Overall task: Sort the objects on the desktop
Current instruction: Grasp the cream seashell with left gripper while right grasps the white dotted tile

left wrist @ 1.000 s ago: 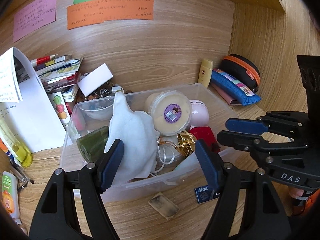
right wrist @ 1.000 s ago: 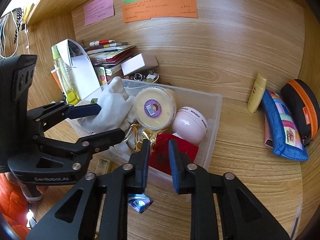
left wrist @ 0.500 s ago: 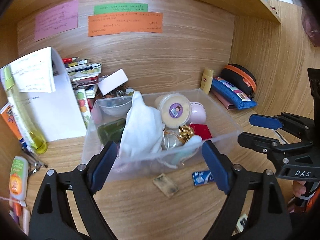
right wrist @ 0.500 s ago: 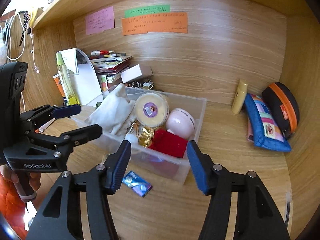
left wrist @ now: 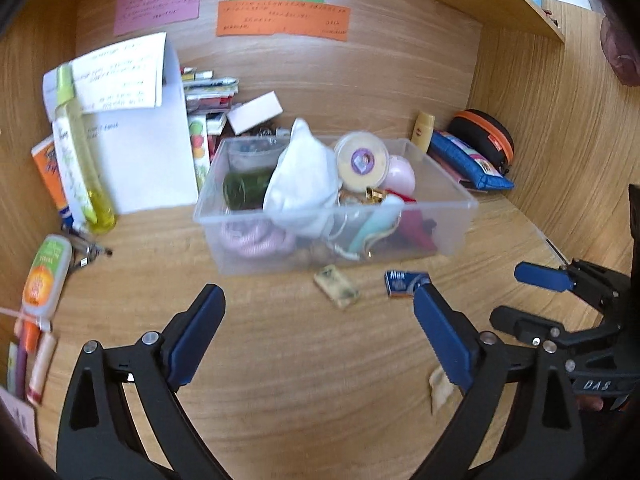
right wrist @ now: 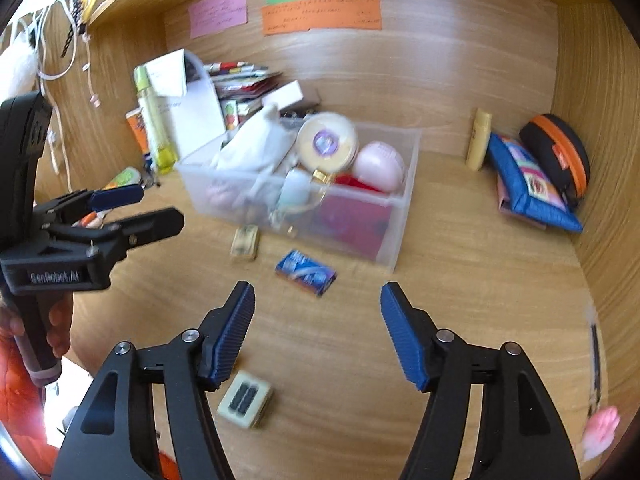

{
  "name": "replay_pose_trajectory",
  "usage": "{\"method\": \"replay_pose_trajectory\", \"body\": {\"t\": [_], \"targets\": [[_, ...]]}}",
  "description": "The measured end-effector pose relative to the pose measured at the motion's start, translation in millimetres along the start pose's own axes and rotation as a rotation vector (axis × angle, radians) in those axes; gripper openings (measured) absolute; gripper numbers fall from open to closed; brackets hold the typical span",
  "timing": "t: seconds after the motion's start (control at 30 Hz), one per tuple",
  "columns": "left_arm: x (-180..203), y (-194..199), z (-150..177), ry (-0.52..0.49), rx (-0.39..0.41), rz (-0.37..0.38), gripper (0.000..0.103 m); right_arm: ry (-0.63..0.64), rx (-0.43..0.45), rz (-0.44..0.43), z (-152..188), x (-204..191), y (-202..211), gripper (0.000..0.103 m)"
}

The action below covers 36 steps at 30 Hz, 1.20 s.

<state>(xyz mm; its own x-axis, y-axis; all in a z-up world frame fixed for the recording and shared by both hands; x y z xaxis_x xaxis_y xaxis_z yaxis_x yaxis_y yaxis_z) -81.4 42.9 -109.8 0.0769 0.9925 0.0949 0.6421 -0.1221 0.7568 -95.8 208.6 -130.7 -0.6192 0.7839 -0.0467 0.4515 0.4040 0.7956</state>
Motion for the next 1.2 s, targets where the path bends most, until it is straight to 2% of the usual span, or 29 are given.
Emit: {"method": "replay_pose_trajectory", "body": {"t": [0.3,0.5,0.57,0.8,1.13,1.17,1.2], "targets": [[2.5,-5.5,36.2,0.020,-0.063,-0.018,0.098,0.026,-0.041,-0.043,35.7,-26.4,-10.2,0.062],[13.5,-7.6,54.2,0.005,-0.085,-0.010,0.098,0.053,-0.060,-0.025,52.2,-38.2,-21.2,0.061],[17.9,-8.0,57.7,-0.002,-0.088,-0.010,0.098,0.059,-0.051,-0.006,53.0,-38.8,-22.3,0.057],[36.4,-12.9,64.7,-0.031,-0.108,0.011,0.098,0.070,-0.046,0.014,55.0,-32.6,-27.1,0.023],[74.9,-34.7,66.4,-0.124,-0.143,0.026,0.097,-0.068,0.002,0.020,49.3,17.5,-6.1,0.022],[77.1,-35.8,65.3,-0.126,-0.141,0.030,0.096,-0.074,0.007,0.019,49.2,19.6,-4.5,0.022],[80.3,-36.6,64.4,-0.131,-0.139,0.033,0.090,-0.078,0.012,0.020,48.9,21.4,-2.8,0.022]]}}
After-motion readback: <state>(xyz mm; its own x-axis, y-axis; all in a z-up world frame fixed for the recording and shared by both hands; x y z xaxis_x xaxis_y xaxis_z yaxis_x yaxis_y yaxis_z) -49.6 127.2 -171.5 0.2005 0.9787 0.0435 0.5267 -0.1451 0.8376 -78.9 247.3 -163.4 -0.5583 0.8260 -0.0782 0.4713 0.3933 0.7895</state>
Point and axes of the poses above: each gripper's, at about its wrist camera, not at the fingertips, and y roughly against the way its jaws point, x to its right, z to its underside, the point moved 7 cm from there along -y, roughly the way its jaws point, and after that the axes turned 11 degrees about -x, right-handed, at the moved point
